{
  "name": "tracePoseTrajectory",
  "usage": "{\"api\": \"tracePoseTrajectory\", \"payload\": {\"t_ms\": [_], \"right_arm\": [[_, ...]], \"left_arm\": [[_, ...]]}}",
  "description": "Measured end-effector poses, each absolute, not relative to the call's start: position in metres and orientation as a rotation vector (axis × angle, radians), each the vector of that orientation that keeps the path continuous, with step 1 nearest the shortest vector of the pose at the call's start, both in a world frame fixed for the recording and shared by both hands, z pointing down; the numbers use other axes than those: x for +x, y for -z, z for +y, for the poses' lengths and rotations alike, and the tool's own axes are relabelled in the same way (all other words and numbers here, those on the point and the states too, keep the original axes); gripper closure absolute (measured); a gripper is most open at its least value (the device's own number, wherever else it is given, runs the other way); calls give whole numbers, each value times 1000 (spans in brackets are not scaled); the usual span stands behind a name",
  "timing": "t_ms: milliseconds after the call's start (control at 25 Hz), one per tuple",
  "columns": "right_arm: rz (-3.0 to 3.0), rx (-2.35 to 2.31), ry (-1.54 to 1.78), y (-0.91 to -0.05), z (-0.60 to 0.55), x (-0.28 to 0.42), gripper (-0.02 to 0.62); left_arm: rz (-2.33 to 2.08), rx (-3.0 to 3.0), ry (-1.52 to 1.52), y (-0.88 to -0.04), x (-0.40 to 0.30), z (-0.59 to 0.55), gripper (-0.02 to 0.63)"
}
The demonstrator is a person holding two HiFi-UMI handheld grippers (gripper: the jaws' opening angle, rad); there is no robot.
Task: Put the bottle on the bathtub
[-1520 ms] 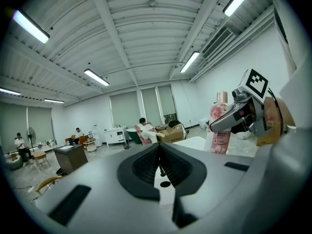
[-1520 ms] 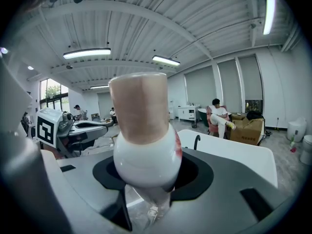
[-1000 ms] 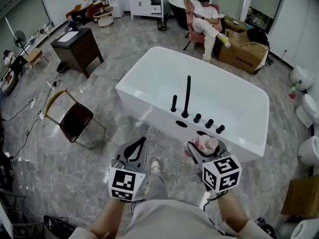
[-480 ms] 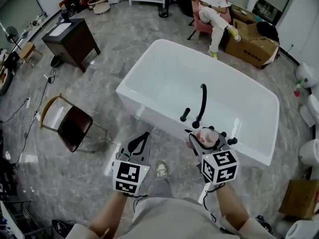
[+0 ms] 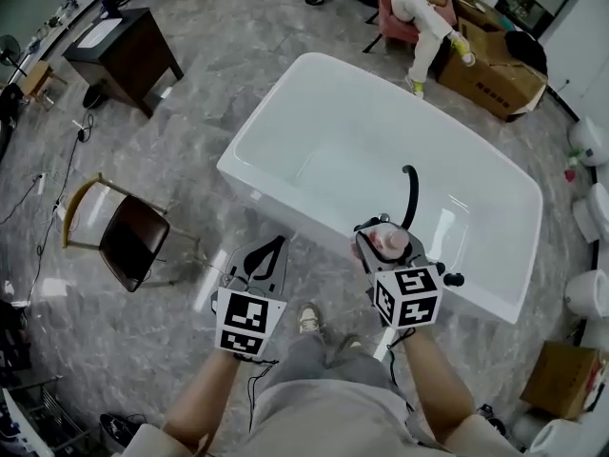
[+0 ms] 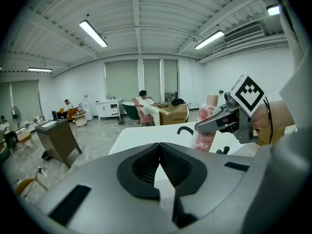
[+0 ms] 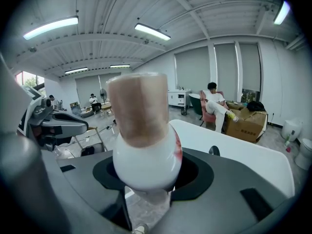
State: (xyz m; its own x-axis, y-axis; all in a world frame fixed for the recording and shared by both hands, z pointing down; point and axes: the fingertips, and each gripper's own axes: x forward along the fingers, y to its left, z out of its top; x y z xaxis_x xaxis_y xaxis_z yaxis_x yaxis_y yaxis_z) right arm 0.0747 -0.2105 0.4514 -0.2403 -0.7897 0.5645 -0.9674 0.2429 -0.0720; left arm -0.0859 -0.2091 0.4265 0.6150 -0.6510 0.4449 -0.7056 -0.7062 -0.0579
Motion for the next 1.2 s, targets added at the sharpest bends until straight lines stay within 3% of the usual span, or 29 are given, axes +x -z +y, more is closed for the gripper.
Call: {"api": "tracePoseTrajectory", "payload": {"t_ms": [960,1200], "right_arm": [[-2108,1498,-673,-635,-322,83,353],[-2147,1444,-451,-644,-344,61,353]], "left_arm": [[-1166,2505,-780,-566,-43,-298,586],[-1154,2470,-804,-607,-40,-306,586]]}}
